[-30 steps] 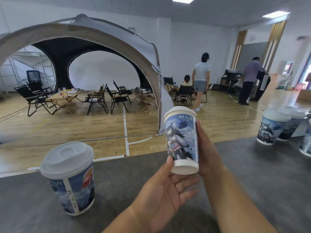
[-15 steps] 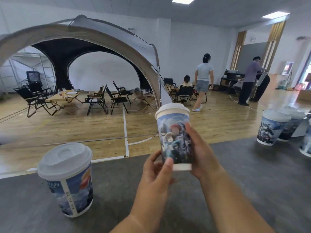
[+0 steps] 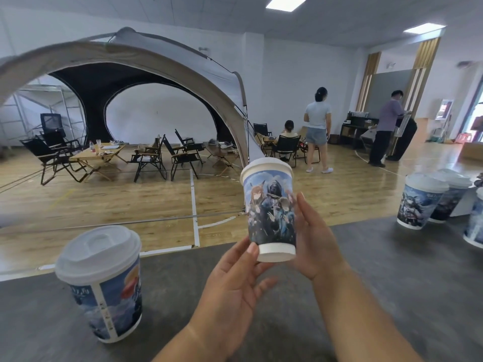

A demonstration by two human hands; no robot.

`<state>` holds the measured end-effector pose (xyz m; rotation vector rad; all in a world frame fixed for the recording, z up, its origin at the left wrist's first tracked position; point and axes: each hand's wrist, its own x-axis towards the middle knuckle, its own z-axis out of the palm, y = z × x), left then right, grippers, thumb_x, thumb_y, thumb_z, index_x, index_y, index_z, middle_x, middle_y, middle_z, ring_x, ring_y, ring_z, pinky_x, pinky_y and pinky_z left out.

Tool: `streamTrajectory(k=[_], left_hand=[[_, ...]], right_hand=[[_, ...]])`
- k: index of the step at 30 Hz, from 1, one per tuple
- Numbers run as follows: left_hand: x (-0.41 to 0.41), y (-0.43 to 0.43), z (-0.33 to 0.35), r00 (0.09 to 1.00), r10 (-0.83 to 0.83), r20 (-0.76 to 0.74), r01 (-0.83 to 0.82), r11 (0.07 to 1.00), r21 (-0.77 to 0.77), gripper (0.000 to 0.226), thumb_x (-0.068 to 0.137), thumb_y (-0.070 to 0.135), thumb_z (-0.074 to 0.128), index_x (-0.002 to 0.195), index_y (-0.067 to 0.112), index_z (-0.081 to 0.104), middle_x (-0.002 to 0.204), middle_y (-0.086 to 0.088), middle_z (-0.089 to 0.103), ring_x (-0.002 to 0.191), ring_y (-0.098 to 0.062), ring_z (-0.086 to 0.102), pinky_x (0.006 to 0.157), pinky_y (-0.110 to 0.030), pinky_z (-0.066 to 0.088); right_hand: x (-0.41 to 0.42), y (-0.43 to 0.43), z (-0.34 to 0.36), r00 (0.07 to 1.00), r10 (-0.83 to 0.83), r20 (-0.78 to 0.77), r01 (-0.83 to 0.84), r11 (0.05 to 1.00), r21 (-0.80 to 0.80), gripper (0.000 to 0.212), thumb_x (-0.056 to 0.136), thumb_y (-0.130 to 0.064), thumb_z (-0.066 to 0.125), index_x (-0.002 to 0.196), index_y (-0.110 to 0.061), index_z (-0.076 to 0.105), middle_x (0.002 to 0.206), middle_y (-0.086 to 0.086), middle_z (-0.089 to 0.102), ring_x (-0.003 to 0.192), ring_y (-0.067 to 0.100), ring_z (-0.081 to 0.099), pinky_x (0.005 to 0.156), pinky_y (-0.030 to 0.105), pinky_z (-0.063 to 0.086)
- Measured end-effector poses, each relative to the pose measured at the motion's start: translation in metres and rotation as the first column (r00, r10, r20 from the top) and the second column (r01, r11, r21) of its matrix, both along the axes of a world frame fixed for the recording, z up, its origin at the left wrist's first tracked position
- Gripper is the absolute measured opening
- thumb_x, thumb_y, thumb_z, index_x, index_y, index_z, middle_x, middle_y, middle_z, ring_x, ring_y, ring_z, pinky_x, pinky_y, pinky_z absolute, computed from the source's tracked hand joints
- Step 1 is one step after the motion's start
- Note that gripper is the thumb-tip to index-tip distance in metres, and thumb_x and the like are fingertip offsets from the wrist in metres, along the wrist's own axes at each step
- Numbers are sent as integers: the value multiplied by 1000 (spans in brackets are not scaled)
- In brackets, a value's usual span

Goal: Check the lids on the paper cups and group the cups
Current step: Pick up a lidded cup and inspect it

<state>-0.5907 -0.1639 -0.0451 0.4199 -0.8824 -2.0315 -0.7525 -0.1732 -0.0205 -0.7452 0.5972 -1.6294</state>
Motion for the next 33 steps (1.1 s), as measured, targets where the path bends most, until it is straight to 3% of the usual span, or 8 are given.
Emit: streamTrajectory(k=[2, 5, 11, 16, 20, 28, 30, 33], left_hand=[[0, -4, -4, 979, 169, 117, -160, 984, -80, 49, 71, 20, 73, 119, 11, 64, 104, -12, 73, 83, -17, 67, 75, -36, 53], [-1, -7, -10, 883, 392, 258, -325, 907, -267, 41, 78, 12, 73, 117, 21, 66, 81, 6, 71, 75, -6, 63, 83, -35, 51], [-7, 2, -9, 894, 384, 233, -316, 906, -281, 53, 62, 39, 77, 113, 30, 65, 92, 7, 70, 85, -2, 65, 87, -33, 51], [-10, 4, -4, 969, 215, 120, -204, 974, -100, 51, 67, 28, 66, 116, 19, 60, 89, -1, 74, 83, -14, 67, 79, -33, 52], [-9, 4, -2, 962, 254, 97, -246, 966, -84, 49, 66, 23, 67, 115, 17, 60, 86, -3, 74, 79, -15, 67, 80, -37, 53], [1, 3, -8, 752, 565, 341, -317, 762, -564, 63, 63, 43, 84, 119, 37, 56, 108, 8, 61, 89, -7, 66, 72, -19, 52], [-1, 5, -5, 821, 489, 293, -314, 817, -483, 63, 57, 53, 77, 115, 37, 60, 108, 3, 65, 89, -5, 66, 72, -20, 50], [-6, 5, -3, 965, 198, 172, -172, 973, -157, 66, 65, 48, 72, 122, 20, 57, 109, -8, 71, 93, -16, 68, 77, -33, 52]], right_hand=[[-4, -3, -2, 993, -98, -60, 95, 994, -45, 69, 82, -47, 73, 142, -24, 47, 137, 17, 57, 126, 36, 55, 102, 56, 45], [-2, -2, 1, 960, -234, -152, 235, 972, -12, 82, 61, -37, 89, 133, -36, 48, 124, 11, 67, 112, 33, 65, 89, 53, 54], [16, -2, 2, 980, -130, -150, 116, 988, -104, 54, 92, -32, 61, 139, -9, 48, 127, 17, 63, 112, 32, 63, 91, 47, 52], [18, -3, -2, 999, -20, -43, 18, 999, -49, 56, 95, -40, 47, 139, -6, 51, 135, 21, 56, 113, 33, 61, 93, 47, 53], [15, -4, -4, 994, -57, -91, 54, 998, -34, 55, 96, -39, 46, 140, -6, 49, 142, 24, 50, 125, 39, 52, 99, 53, 48], [17, -3, 3, 950, -221, -221, 198, 972, -123, 69, 81, -34, 75, 136, -3, 47, 129, 29, 57, 108, 41, 63, 84, 50, 55], [17, -2, 4, 968, -184, -173, 164, 979, -124, 71, 82, -35, 73, 137, 0, 44, 127, 32, 56, 104, 40, 62, 82, 49, 55], [12, 1, 4, 997, -5, -70, -2, 994, -108, 65, 92, -42, 57, 139, 1, 46, 125, 28, 57, 105, 38, 62, 86, 47, 53]])
